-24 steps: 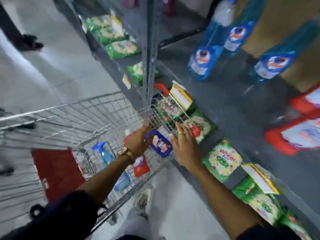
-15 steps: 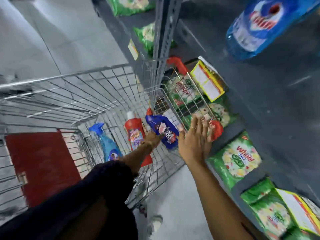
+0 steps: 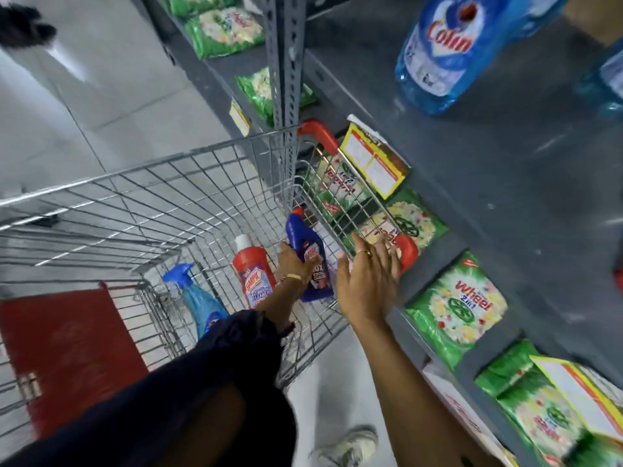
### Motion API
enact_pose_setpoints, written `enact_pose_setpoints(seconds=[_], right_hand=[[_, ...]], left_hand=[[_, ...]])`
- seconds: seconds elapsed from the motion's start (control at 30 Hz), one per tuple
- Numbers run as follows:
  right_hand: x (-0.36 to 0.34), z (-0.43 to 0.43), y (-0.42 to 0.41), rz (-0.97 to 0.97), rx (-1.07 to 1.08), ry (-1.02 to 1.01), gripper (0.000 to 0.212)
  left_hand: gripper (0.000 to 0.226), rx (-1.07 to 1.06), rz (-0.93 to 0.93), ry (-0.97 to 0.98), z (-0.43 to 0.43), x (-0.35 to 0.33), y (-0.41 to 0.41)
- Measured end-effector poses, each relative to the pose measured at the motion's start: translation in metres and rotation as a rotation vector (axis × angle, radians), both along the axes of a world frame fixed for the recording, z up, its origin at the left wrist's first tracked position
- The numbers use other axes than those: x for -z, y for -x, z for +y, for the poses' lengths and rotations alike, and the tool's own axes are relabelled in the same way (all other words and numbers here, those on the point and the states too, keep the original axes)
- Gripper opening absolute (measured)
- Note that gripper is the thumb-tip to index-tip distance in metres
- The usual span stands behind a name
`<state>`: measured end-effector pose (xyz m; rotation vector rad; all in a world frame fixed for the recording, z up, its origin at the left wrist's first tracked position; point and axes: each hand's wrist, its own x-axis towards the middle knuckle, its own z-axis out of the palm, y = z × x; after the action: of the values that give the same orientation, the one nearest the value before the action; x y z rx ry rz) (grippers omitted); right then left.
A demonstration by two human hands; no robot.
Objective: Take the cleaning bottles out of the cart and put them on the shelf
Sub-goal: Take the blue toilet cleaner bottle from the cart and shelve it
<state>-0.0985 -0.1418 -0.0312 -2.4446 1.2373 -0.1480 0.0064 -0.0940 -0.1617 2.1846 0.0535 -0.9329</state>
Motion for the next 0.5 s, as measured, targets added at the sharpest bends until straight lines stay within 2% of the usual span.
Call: enact_pose_setpoints(seconds=[0.1,0.17,0.3,0.37,0.4,0.5], right_hand=[[-0.011,-0.002,0.004,0.019,-0.04,-0.107,0.048],[-0.029,-0.005,0.006,-0.035,-0.002,-0.302,0.045],[-0.093,0.011,0.037,-0.338,0.155,-0.837,0.048],[-0.121,0.026,0.062,-0.468,0.226,-1.088,0.048],[-0.135,0.032,0.079,-0.554,0.248,-1.183,0.048],[-0.169,0.046,0.136,-0.758,0.292,-1.287,0.051]], left_hand=[[0.051,0.021,0.006,0.188,0.022,-0.053,-0.01],[0.051,-0.006,0.061,0.351,0.039,-0.102,-0.013],[0.045,0.094,0.118,0.568,0.071,-0.22,0.004],[0.051,0.178,0.131,0.627,0.08,-0.265,0.022],[0.051,0.222,0.134,0.655,0.083,-0.284,0.035],[0.023,0.348,0.173,0.703,0.089,-0.321,0.082]])
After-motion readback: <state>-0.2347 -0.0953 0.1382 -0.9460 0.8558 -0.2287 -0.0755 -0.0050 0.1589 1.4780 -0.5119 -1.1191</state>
